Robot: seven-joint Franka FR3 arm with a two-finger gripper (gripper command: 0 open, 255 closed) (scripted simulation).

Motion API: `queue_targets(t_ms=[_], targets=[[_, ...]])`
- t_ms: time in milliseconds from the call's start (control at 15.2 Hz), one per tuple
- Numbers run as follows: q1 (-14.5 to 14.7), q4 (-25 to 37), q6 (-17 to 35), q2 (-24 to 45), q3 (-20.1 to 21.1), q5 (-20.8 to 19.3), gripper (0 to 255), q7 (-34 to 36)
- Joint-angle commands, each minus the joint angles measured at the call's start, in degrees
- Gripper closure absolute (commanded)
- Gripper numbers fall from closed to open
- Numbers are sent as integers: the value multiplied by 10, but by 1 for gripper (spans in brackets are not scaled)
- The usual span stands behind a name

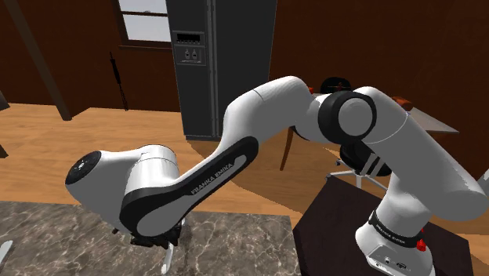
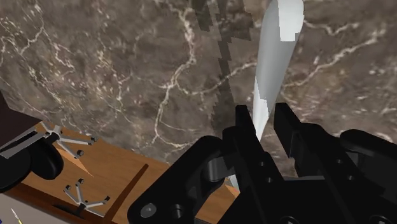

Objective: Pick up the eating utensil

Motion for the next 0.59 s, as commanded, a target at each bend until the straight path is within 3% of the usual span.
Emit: queue_targets(t_ms=[0, 528], targets=[[-2, 0, -9, -9, 3, 3, 255, -2], [-1, 14, -40, -29, 10, 12, 255, -9]])
